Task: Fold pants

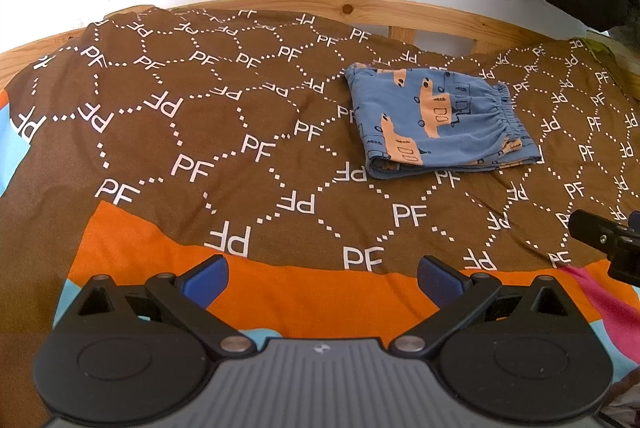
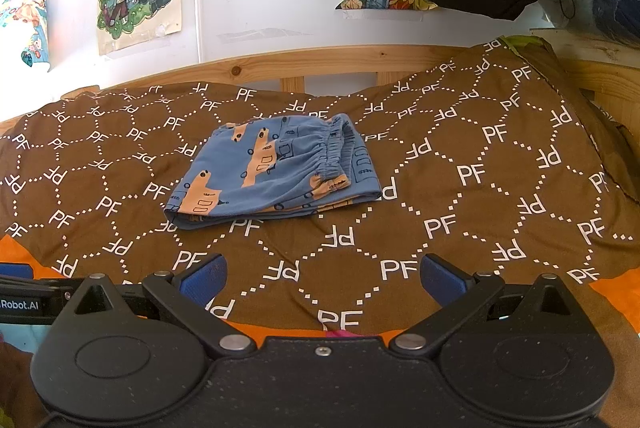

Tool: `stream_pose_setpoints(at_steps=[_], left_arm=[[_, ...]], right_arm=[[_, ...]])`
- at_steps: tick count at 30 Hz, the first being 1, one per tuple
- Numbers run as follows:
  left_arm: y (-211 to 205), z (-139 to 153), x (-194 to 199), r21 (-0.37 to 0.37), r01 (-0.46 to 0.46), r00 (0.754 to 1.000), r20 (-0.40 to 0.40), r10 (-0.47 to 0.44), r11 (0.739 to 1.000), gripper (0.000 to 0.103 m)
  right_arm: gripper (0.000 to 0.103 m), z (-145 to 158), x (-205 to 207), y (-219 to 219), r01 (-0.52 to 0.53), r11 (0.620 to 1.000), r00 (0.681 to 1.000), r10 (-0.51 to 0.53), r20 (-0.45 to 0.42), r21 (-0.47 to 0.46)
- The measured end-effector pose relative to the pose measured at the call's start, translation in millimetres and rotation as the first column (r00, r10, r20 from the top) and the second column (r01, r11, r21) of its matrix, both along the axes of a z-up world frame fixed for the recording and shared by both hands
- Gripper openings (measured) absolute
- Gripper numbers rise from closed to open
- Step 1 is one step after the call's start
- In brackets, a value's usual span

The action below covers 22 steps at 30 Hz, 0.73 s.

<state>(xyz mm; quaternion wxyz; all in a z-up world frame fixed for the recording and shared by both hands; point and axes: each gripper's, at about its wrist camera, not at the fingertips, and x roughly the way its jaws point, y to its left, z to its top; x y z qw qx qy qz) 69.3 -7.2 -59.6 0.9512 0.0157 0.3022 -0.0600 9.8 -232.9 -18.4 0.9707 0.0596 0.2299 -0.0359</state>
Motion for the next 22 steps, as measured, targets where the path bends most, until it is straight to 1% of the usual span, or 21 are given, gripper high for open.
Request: stream_pose_setpoints(at_steps=[2,5,13,22], left_arm=[[-2.0,1.2,1.0,0.018,-0.011,1.000,-0.017,0.011,1.000,0.103],[-3.5,2.0,0.2,0.040,-0.016,1.000,-0.014,0.016,0.999,0.103],[-6.3,4.0,-1.6,0.049,0.020,1.000,-0.004,-0.020,0.999,0.103],[-7.2,3.0,-1.7,0.068,0.021,1.000,-0.004,-0.021,0.997,0.103]], right_arm=[[0.102,-0.2,-0.4,0.3,0.000,1.000,1.000,0.000,-0.001,0.000],[0.102,-1.9,0.2,1.1,-0.001,1.000,1.000,0.001,-0.002,0.000],[0.102,-1.9,0.3,1.7,-0.001,1.000,1.000,0.001,-0.004,0.001],[0.102,-1.4,1.5,0.4,-0.006,1.000,1.000,0.007,-0.013,0.003]])
